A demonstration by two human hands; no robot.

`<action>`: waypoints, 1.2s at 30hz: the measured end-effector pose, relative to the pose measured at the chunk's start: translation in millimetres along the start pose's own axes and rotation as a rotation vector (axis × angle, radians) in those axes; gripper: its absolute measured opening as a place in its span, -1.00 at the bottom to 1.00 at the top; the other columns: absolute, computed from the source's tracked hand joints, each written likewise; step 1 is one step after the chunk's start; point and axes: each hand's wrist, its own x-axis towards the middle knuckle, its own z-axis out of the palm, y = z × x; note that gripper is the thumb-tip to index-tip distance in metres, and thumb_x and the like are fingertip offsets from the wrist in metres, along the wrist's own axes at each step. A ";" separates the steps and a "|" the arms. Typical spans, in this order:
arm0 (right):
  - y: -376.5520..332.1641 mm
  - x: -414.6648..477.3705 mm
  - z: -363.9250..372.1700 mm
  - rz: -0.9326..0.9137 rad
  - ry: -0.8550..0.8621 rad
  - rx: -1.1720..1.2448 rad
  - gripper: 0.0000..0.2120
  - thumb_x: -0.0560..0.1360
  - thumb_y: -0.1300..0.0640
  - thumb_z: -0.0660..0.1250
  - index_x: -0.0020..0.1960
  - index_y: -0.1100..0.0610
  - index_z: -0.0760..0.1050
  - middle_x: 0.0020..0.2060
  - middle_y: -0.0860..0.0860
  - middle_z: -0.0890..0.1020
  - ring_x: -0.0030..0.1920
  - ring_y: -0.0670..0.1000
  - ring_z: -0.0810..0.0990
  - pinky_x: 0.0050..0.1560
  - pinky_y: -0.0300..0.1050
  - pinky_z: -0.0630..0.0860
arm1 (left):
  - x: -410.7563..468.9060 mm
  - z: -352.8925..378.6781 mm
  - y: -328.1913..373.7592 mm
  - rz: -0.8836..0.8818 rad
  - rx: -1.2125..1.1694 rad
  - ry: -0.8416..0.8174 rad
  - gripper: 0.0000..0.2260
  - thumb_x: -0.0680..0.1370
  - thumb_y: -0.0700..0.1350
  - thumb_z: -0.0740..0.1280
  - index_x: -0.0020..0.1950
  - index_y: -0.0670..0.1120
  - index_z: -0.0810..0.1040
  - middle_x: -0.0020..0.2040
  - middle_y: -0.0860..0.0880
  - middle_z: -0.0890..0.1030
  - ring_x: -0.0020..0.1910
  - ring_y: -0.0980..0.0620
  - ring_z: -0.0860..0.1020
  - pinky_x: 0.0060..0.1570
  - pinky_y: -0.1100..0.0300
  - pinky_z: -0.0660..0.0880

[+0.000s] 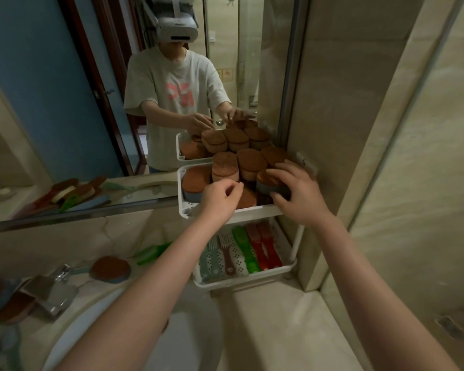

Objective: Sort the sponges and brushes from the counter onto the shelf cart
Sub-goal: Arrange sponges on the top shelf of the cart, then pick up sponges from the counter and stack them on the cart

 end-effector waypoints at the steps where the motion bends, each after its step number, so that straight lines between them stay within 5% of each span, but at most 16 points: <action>1: -8.0 -2.7 2.7 -0.024 0.028 -0.005 -0.54 0.44 0.07 0.34 0.33 0.02 0.46 0.35 0.03 0.45 0.45 0.07 0.27 0.43 0.21 0.19 | -2.3 -2.3 -0.2 0.017 -0.016 0.039 -0.80 0.57 -0.09 0.26 0.03 -0.14 0.63 -0.08 -0.05 0.65 -0.12 0.10 0.52 -0.16 0.27 0.40; 4: -37.4 -7.8 13.0 -0.078 0.085 0.030 -0.61 0.45 0.07 0.34 0.28 0.03 0.50 0.28 0.01 0.51 0.41 0.05 0.34 0.45 0.18 0.14 | -11.2 -16.5 -4.3 0.066 -0.044 0.161 -0.84 0.57 -0.14 0.26 0.01 -0.14 0.62 -0.09 -0.02 0.62 -0.11 0.12 0.51 -0.20 0.40 0.37; 8: -86.7 -10.7 33.6 -0.152 0.160 0.156 -0.68 0.44 0.12 0.32 0.18 0.12 0.55 0.11 0.04 0.60 0.20 0.05 0.51 0.22 0.07 0.43 | -30.0 -53.8 -23.4 0.063 -0.135 0.257 -0.87 0.56 -0.17 0.27 0.00 -0.12 0.60 -0.06 -0.02 0.61 -0.06 0.08 0.54 -0.11 0.32 0.45; 11: -131.5 -16.8 57.7 -0.152 0.134 0.252 -0.71 0.44 0.15 0.32 0.16 0.16 0.55 0.03 0.05 0.61 0.08 0.05 0.54 0.07 -0.01 0.49 | -54.0 -93.2 -49.7 -0.006 -0.134 0.316 -0.87 0.55 -0.18 0.27 0.05 -0.11 0.57 -0.02 0.02 0.57 -0.08 0.16 0.51 -0.14 0.49 0.41; 21: -296.0 -54.1 177.2 -0.056 -0.258 0.568 -0.74 0.50 0.23 0.34 0.19 0.10 0.53 -0.02 -0.06 0.57 -0.10 -0.07 0.56 -0.07 -0.25 0.52 | -177.5 -246.6 -186.8 -0.323 0.002 0.422 -0.83 0.54 -0.17 0.30 0.11 -0.16 0.55 0.03 -0.08 0.59 -0.02 0.02 0.53 0.04 0.16 0.47; 27: -376.4 -90.3 256.5 -0.015 -0.489 0.634 -0.74 0.48 0.25 0.35 0.16 0.14 0.54 -0.07 -0.01 0.60 -0.11 0.02 0.59 0.00 -0.09 0.55 | -268.4 -320.8 -258.1 -0.537 0.074 0.434 -0.82 0.54 -0.22 0.29 0.13 -0.18 0.52 0.01 -0.06 0.57 -0.02 0.05 0.51 0.04 0.22 0.43; 36: -457.1 -144.7 350.3 0.023 -0.904 0.315 -0.57 0.49 -0.01 0.36 0.28 0.14 0.43 0.10 0.10 0.59 0.11 0.13 0.55 0.03 -0.08 0.44 | -372.0 -373.5 -339.4 -0.876 0.088 0.464 -0.78 0.51 -0.19 0.34 0.14 -0.18 0.50 0.07 -0.13 0.56 0.10 -0.12 0.54 0.18 0.00 0.46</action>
